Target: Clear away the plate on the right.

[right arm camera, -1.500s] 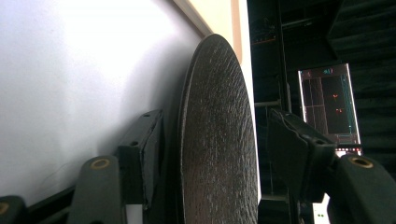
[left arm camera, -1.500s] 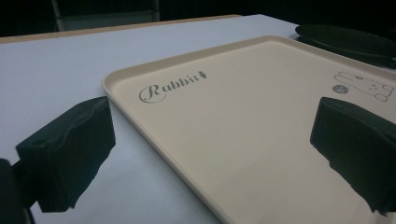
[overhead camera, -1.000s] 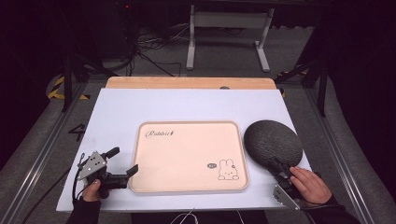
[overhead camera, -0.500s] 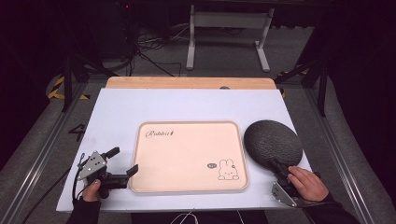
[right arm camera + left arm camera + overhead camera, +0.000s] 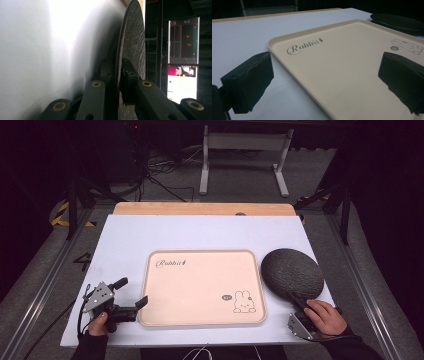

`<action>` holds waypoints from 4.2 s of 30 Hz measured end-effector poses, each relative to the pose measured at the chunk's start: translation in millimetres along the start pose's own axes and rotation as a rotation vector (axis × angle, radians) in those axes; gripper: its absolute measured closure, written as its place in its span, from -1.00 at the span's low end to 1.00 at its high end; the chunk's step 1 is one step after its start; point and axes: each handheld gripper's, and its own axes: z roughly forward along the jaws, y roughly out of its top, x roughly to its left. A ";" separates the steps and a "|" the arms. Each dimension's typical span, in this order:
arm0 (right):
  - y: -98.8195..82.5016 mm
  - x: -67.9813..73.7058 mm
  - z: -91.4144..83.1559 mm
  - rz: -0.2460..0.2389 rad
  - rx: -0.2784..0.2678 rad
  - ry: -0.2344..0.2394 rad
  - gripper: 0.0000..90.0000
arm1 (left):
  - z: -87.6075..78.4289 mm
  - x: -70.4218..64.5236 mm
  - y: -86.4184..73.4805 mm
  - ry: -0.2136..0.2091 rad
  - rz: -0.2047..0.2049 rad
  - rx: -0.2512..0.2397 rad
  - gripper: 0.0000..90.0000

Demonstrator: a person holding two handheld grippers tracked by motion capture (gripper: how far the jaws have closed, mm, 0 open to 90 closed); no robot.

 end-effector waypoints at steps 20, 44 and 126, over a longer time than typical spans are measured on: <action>9.3 -21.8 -4.4 0.063 0.030 0.013 0.90 | 0.0 0.3 0.0 -0.001 0.002 0.000 -0.98; 24.4 -56.6 -10.9 0.029 0.010 -0.019 0.89 | 0.1 -0.2 0.0 -0.004 0.001 -0.001 -0.98; 187.5 -100.3 14.6 -0.107 -0.345 -0.028 0.91 | 0.7 0.2 0.4 -0.023 0.008 0.008 -0.97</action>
